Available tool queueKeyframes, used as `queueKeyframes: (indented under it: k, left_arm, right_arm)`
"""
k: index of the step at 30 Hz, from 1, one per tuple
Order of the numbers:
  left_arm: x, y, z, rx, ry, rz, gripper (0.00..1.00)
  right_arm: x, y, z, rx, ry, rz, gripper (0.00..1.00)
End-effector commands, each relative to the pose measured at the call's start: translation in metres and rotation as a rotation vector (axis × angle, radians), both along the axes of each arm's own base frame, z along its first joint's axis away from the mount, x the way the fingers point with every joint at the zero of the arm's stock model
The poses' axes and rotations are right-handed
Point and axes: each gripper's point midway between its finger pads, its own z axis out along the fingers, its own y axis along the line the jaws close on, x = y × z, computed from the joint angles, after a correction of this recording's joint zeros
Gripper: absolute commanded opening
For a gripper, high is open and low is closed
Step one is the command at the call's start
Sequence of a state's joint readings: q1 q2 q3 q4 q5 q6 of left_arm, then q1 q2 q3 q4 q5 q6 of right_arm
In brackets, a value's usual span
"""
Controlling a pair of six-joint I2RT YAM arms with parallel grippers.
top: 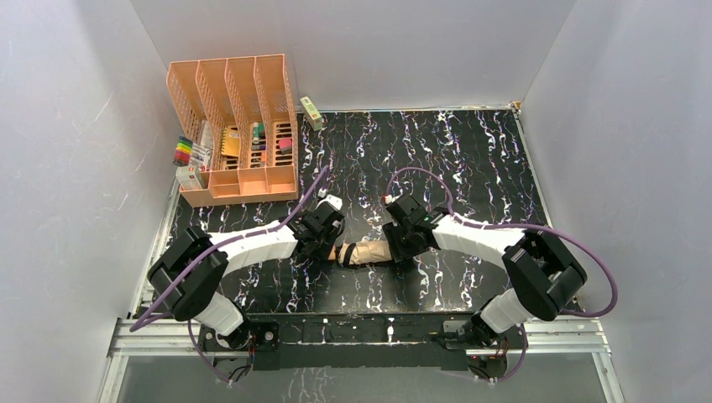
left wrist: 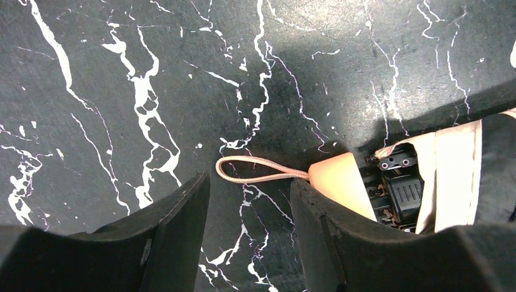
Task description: Put away the umbrella
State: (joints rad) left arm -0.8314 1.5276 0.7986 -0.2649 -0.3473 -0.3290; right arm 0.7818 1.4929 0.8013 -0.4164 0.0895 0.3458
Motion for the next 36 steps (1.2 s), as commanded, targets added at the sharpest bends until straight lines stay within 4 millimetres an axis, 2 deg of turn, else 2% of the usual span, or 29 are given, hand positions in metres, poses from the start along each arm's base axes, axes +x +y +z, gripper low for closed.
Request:
queueKeyframes:
  k: [1,5,8,11,14,18,22,24,25,26,30,32,36]
  left_arm:
    - [-0.012,-0.118,0.033,-0.495,0.034,-0.170,0.53]
    - [-0.005,-0.110,0.039,-0.478,-0.004,-0.134,0.54]
    - [0.008,-0.097,0.046,-0.444,-0.051,-0.057,0.56]
    - [0.021,-0.063,0.052,-0.361,-0.085,0.075,0.59]
    - [0.029,-0.034,0.077,-0.323,-0.168,0.150,0.66]
    - [0.028,0.001,0.109,-0.281,-0.261,0.207,0.74]
    - [0.013,0.036,0.137,-0.285,-0.340,0.271,0.80]
    - [0.004,0.051,0.150,-0.311,-0.377,0.293,0.86]
    - [-0.001,0.059,0.156,-0.329,-0.398,0.312,0.94]
    - [-0.006,0.066,0.160,-0.342,-0.412,0.332,0.98]
    - [-0.026,0.090,0.176,-0.434,-0.457,0.398,0.98]
    - [-0.032,0.101,0.181,-0.469,-0.486,0.440,0.98]
    - [-0.040,0.116,0.178,-0.428,-0.487,0.469,0.98]
  right_arm:
    - [-0.001,0.135,0.071,0.590,-0.070,0.191,0.59]
    - [0.001,0.133,0.072,0.582,-0.085,0.181,0.59]
    - [0.008,0.119,0.069,0.499,-0.112,0.142,0.59]
    - [0.019,0.083,0.063,0.318,-0.161,0.036,0.60]
    - [0.026,0.040,0.068,0.170,-0.242,-0.064,0.62]
    - [0.033,-0.007,0.091,0.057,-0.366,-0.169,0.66]
    - [0.033,-0.043,0.123,0.025,-0.486,-0.256,0.71]
    - [0.032,-0.055,0.146,0.074,-0.562,-0.290,0.75]
    - [0.031,-0.058,0.157,0.106,-0.601,-0.290,0.76]
    - [0.030,-0.060,0.168,0.145,-0.637,-0.289,0.78]
    - [0.020,-0.069,0.206,0.311,-0.753,-0.300,0.98]
    - [0.014,-0.078,0.215,0.347,-0.785,-0.310,0.98]
    - [0.002,-0.101,0.210,0.308,-0.796,-0.329,0.98]
